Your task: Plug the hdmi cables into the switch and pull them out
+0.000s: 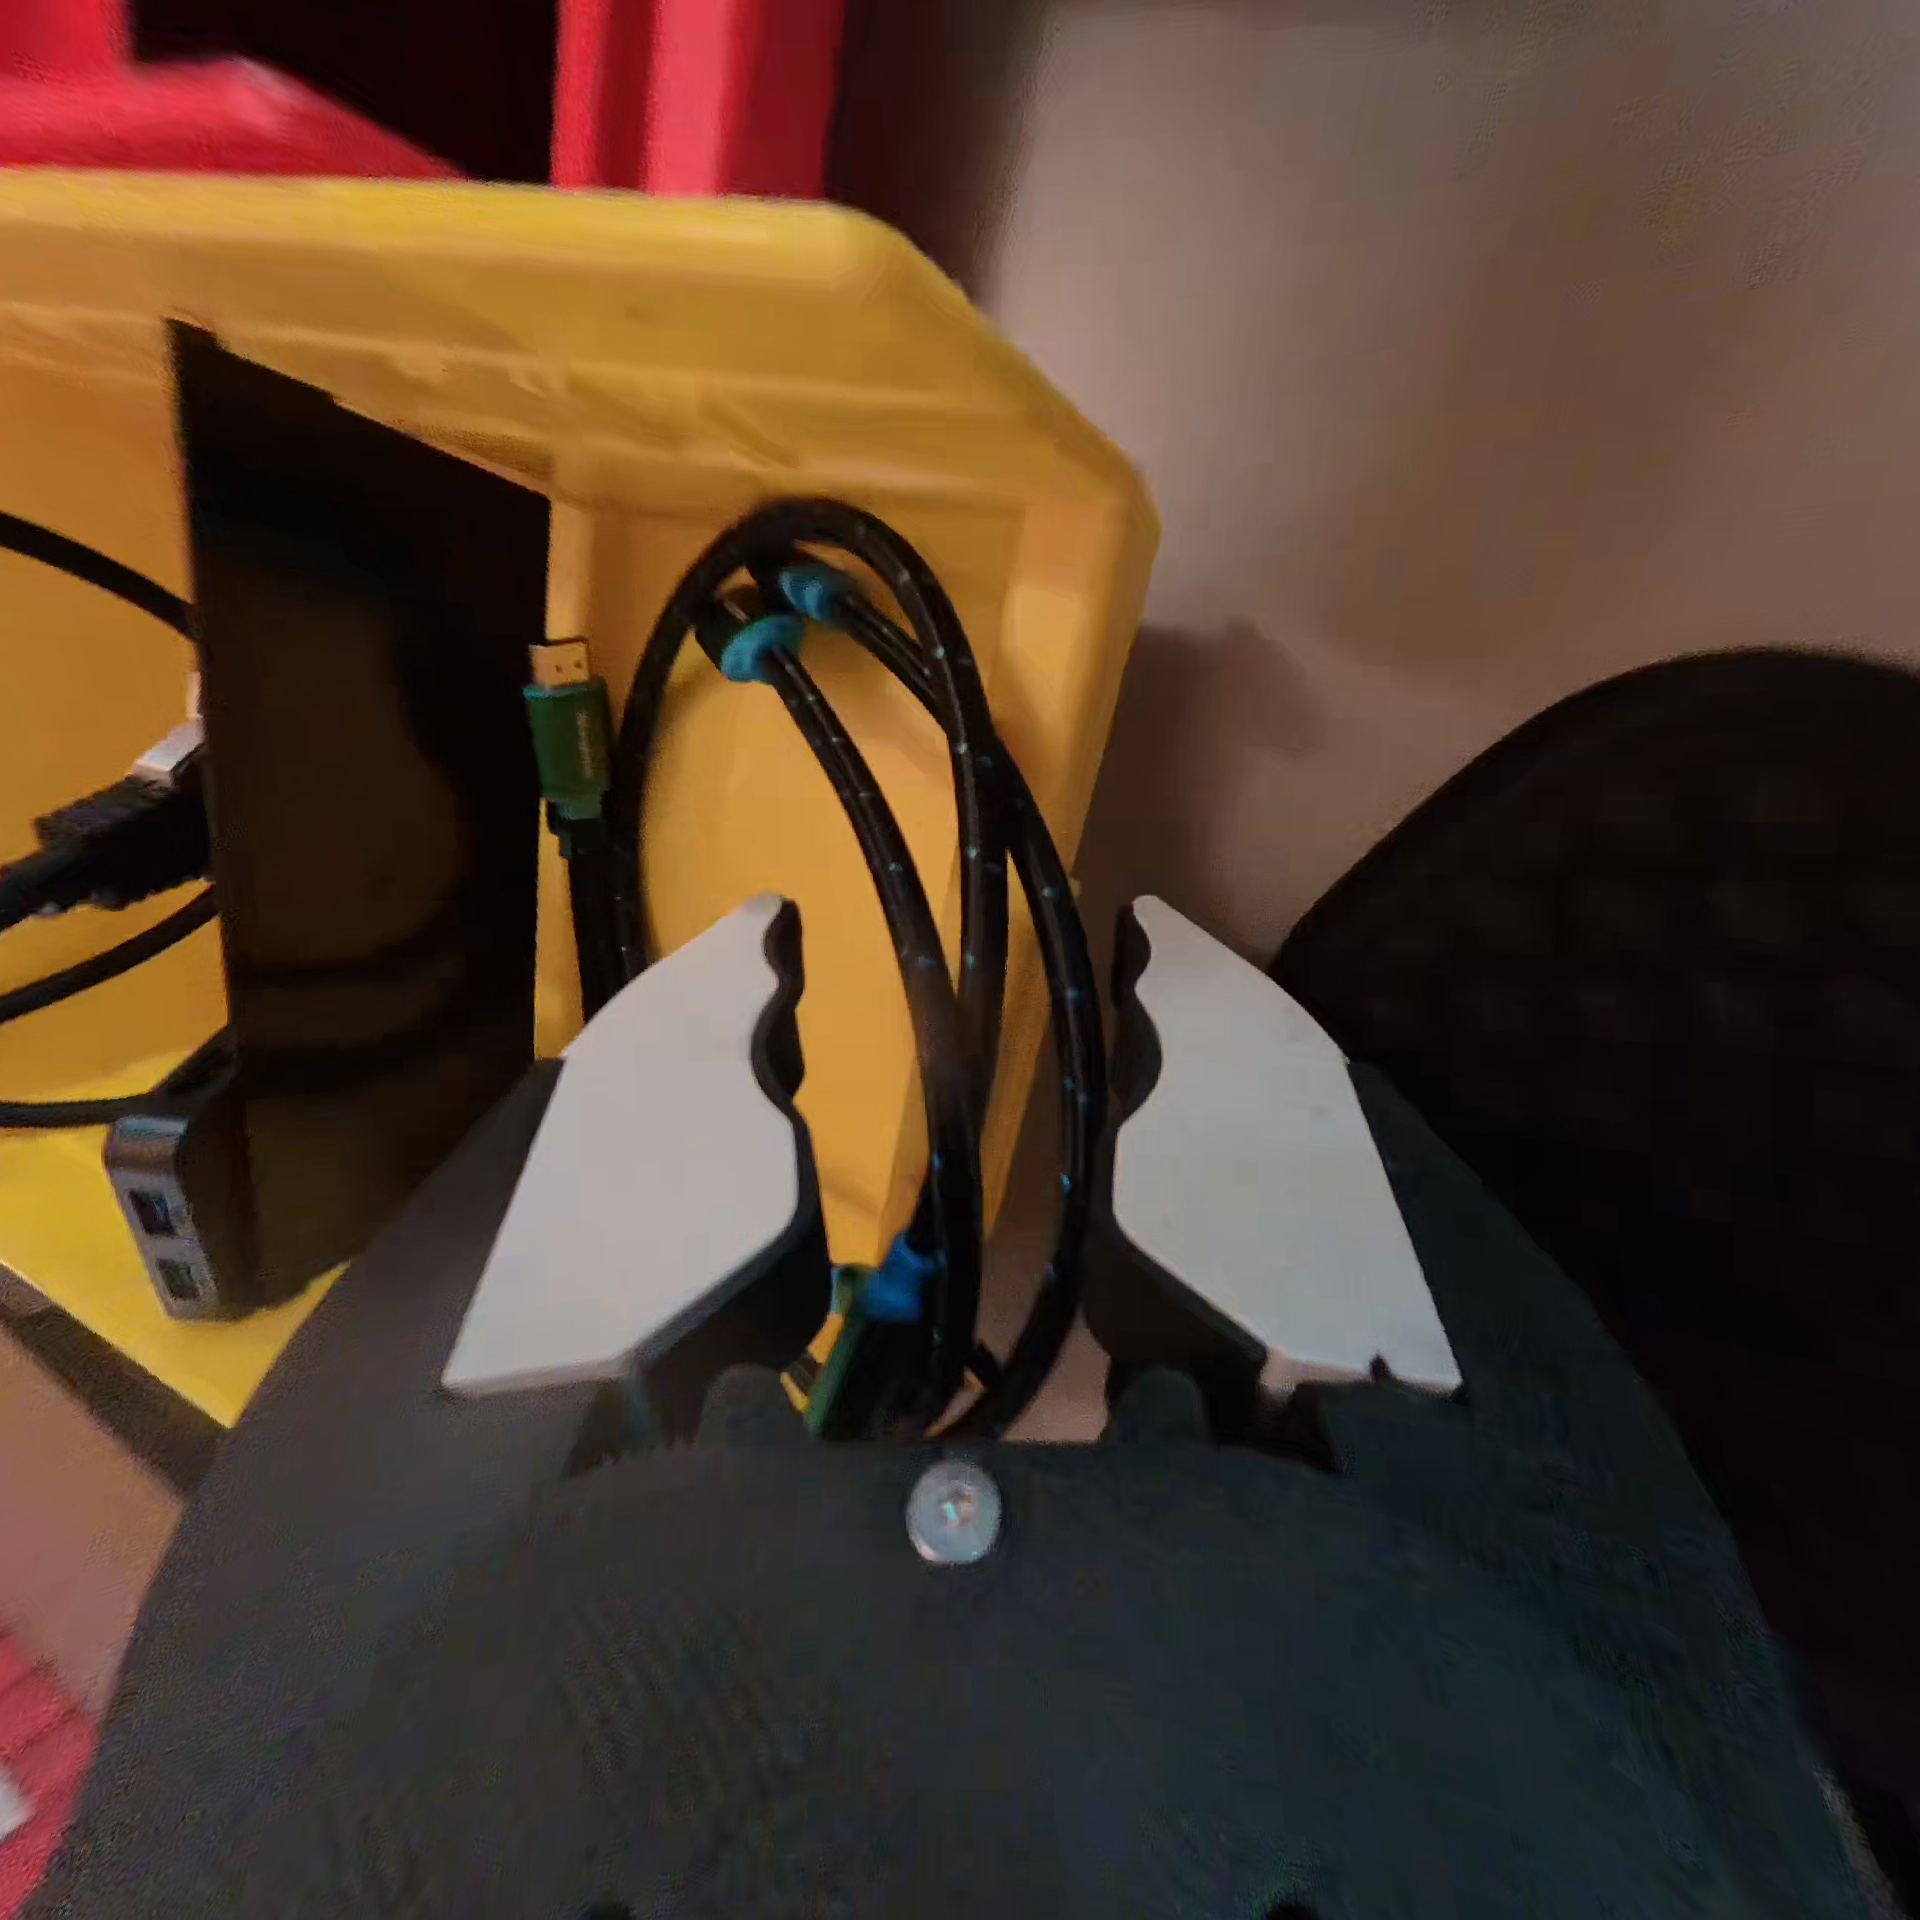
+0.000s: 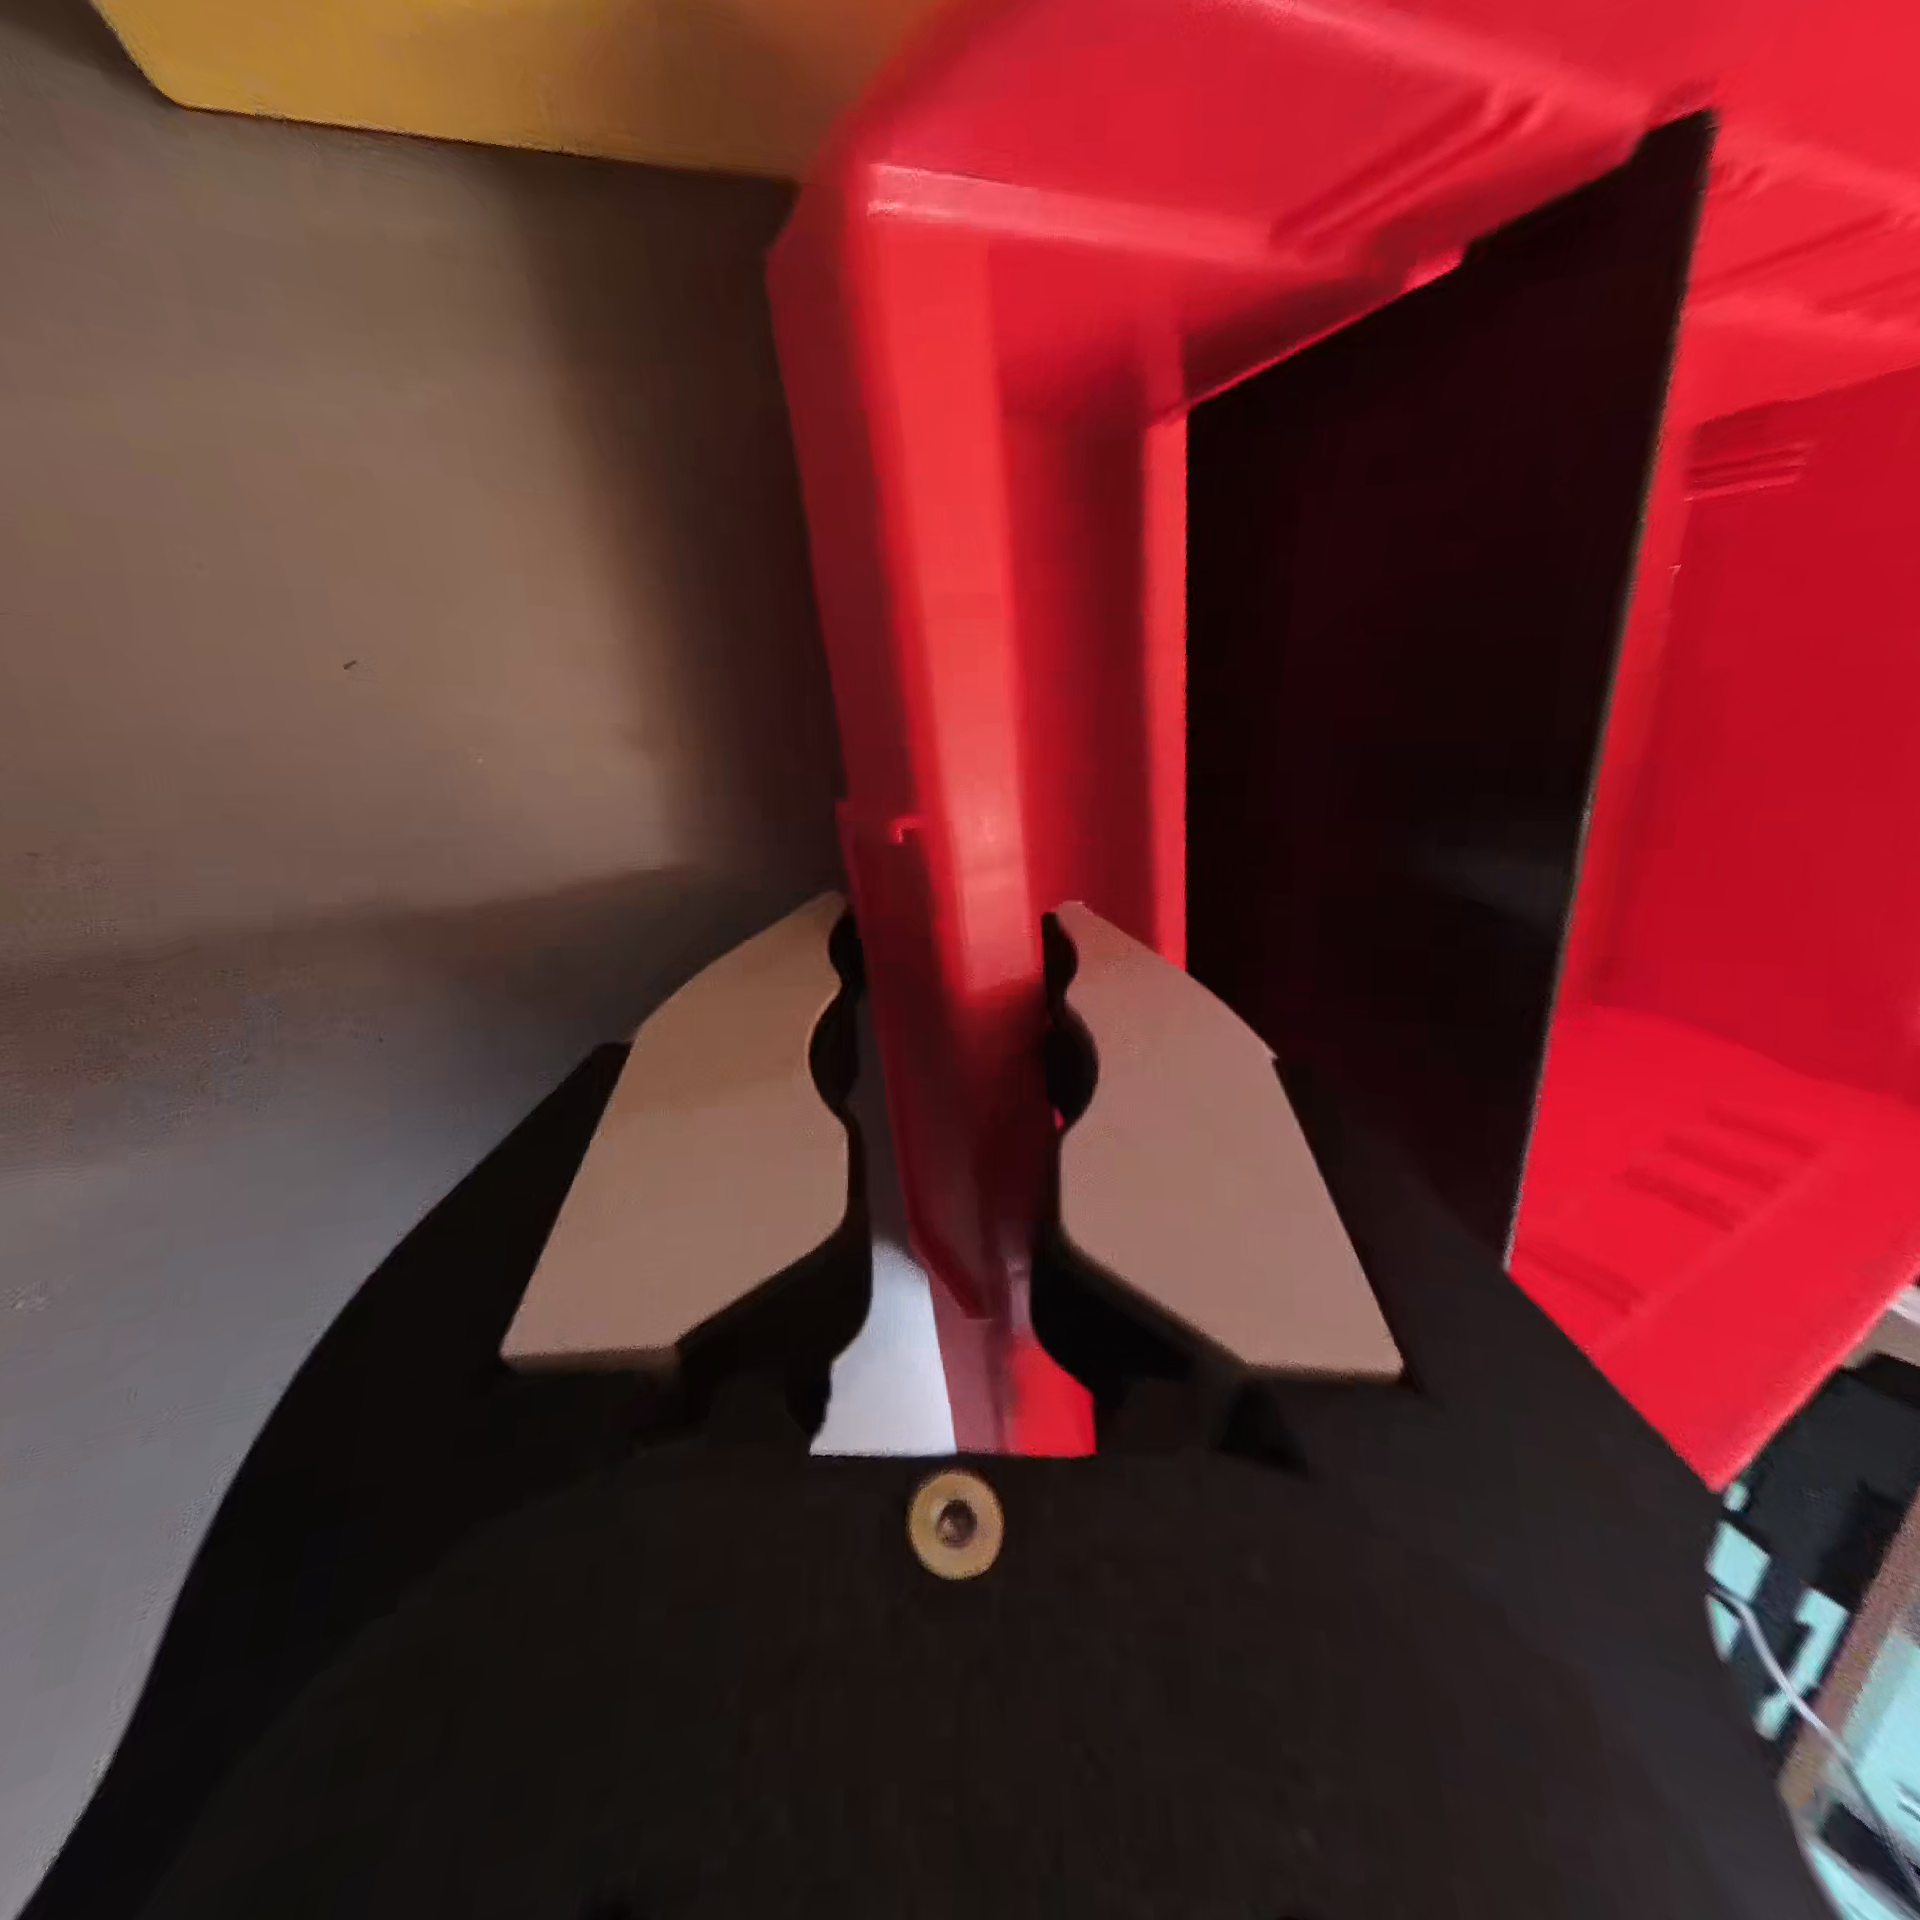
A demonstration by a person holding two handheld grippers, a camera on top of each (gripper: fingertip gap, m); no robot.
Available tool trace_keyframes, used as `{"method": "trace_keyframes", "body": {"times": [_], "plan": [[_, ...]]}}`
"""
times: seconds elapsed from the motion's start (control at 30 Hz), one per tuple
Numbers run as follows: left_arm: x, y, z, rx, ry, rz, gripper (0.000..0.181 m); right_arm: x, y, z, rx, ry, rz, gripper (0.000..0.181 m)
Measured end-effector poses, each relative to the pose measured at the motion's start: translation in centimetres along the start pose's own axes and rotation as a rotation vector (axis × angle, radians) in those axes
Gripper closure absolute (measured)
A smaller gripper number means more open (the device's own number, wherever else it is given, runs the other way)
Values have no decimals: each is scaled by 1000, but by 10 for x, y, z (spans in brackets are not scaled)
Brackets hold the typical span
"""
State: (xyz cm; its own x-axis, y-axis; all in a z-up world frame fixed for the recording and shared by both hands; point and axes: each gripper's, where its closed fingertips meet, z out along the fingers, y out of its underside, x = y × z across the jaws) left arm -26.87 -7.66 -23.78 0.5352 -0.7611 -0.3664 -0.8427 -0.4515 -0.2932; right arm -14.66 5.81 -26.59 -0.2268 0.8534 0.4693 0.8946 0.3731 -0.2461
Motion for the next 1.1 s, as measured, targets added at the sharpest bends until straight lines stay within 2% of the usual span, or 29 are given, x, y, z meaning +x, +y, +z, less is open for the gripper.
{"method": "trace_keyframes", "body": {"times": [0.03,0.1,0.23,0.63,1.1], "plan": [[0,4,8,-52,7,33,127,-2,4,-3,-8,-14,8,149],[3,7,19,-87,45,56,139,-7,11,-11,-8,-12,23,149],[1,-1,26,-48,53,10,153,-22,38,-28,-7,32,82,149],[-25,-17,42,-45,-31,-64,152,-41,137,-69,-56,142,234,149],[-84,-20,64,-31,-164,-169,150,-15,236,-81,-173,194,382,148]]}}
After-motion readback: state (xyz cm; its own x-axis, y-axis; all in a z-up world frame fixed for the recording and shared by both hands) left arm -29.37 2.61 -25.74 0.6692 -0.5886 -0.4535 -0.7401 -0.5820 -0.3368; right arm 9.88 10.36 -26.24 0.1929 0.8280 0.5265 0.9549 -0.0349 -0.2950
